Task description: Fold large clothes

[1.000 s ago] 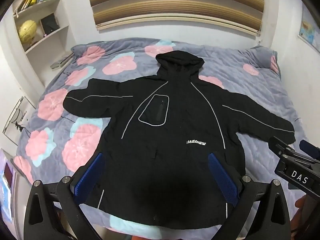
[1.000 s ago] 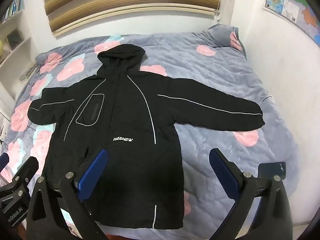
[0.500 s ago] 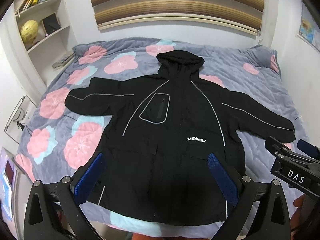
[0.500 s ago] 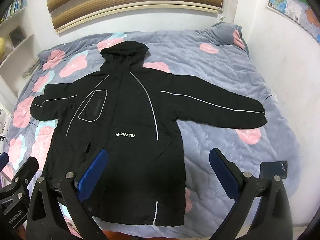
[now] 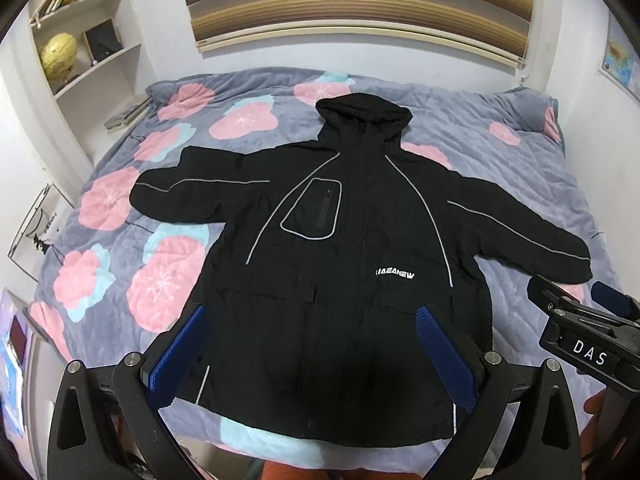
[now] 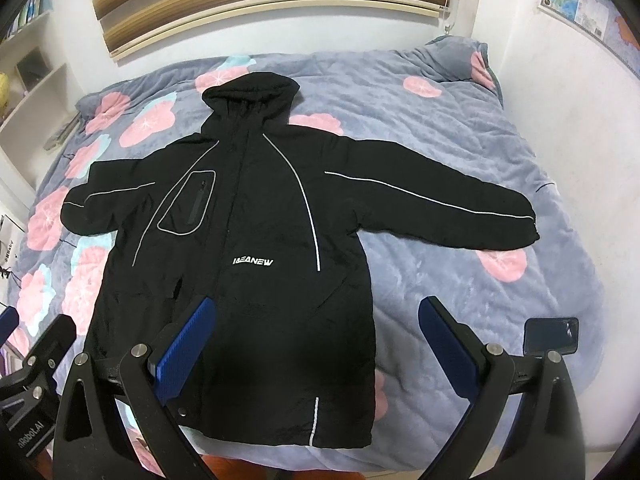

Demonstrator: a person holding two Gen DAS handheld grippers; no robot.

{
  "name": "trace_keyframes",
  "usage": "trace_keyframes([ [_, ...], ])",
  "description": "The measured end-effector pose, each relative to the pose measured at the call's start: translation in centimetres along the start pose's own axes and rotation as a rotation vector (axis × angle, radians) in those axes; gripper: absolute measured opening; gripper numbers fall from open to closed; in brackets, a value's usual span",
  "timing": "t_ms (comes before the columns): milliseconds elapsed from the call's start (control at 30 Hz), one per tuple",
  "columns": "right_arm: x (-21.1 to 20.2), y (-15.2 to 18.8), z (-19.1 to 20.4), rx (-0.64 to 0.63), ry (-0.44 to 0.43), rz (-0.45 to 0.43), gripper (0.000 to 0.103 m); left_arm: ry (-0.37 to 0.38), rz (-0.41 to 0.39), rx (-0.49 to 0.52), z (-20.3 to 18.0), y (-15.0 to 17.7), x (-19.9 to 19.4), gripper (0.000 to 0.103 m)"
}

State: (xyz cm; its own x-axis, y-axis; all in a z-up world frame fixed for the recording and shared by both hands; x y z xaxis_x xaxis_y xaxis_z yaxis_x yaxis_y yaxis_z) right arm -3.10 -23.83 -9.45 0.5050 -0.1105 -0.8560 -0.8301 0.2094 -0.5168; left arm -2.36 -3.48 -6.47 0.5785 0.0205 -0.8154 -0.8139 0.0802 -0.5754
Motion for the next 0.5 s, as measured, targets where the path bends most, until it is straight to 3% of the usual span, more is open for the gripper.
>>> trace_keyframes([
  [367, -0.5, -0.3, 1.3, -0.006, -0.033, -0.009, 0.102, -0.029, -0.008, 0.005, 1.1, 0.3, -0.8, 0.102],
  [500, -0.5, 0.0, 1.8, -0.025, -0.032, -0.010, 0.102, 0.013, 0.000, -0.019, 1.5, 0.4, -0.6, 0.102],
])
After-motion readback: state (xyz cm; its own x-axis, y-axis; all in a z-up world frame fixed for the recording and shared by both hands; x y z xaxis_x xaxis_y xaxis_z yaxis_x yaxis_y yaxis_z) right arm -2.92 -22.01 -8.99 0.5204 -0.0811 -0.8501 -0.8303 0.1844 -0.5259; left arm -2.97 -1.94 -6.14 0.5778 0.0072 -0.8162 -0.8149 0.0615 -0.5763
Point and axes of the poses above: each gripper's, at about its wrist camera, not at the fingertips, and x roughly the way its jaws point, z to its left, y to its underside, the point moved 5 cm from there along x, roughly the way its jaws point
